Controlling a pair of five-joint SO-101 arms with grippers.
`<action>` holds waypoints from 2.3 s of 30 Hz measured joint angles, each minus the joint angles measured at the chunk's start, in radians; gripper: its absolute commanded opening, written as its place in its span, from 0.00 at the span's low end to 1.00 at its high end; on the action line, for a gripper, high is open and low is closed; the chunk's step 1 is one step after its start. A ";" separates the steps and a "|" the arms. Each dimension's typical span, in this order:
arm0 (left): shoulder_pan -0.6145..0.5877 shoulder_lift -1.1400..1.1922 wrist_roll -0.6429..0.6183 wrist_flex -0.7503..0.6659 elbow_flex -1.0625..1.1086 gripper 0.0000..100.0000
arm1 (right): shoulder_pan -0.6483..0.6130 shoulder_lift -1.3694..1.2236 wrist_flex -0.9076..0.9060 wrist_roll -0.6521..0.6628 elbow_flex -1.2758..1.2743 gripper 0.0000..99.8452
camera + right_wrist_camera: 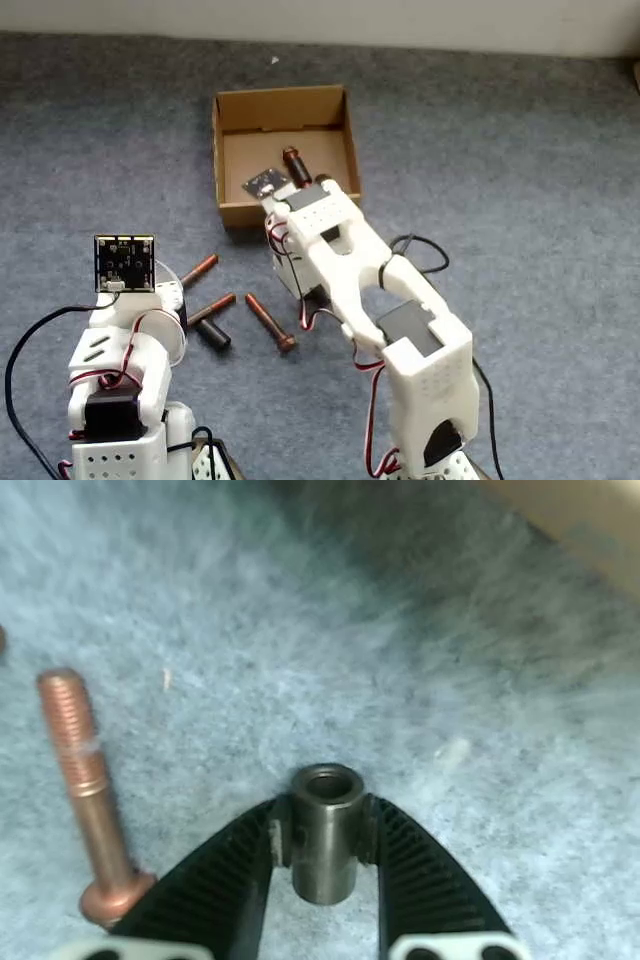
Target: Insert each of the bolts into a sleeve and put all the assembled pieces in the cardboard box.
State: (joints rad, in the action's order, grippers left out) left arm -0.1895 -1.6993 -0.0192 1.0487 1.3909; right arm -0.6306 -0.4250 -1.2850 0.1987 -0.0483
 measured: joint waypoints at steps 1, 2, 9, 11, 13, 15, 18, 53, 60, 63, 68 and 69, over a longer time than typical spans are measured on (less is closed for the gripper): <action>0.000 0.000 0.000 0.000 0.000 0.02 | 0.000 0.003 0.006 0.000 -0.009 0.00; 0.000 0.000 0.000 0.000 0.000 0.02 | 0.000 0.003 0.008 0.000 -0.011 0.00; 0.000 0.000 0.000 0.000 0.000 0.02 | -0.002 0.124 -0.041 -0.006 -0.068 0.00; 0.000 0.000 0.000 0.000 0.000 0.02 | -0.002 0.206 -0.068 -0.018 -0.081 0.00; 0.000 0.000 0.000 0.000 0.000 0.02 | -0.002 0.288 -0.083 -0.063 -0.104 0.00; 0.000 0.000 0.000 0.000 0.000 0.02 | -0.002 0.373 -0.092 -0.114 -0.137 0.00; 0.000 0.000 0.000 0.000 0.000 0.02 | -0.002 0.491 -0.100 -0.190 -0.199 0.00; 0.293 1.037 0.844 0.334 -0.723 0.21 | 0.669 1.129 0.574 -0.690 -0.890 0.00; 0.411 1.266 0.971 0.262 -0.723 0.20 | 0.717 1.135 0.575 -0.698 -0.890 0.00; 0.470 1.375 0.984 0.213 -0.723 0.20 | 0.740 1.135 0.575 -0.698 -0.890 0.00; 0.546 1.504 0.988 0.160 -0.723 0.20 | 0.747 1.135 0.575 -0.698 -0.890 0.00; 0.560 1.522 0.988 0.150 -0.723 0.20 | 0.747 1.135 0.575 -0.698 -0.890 0.00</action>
State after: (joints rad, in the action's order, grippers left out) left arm 0.3705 -0.1772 0.9689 1.1991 0.6682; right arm 0.1166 0.7104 -0.7096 -0.4994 -0.9383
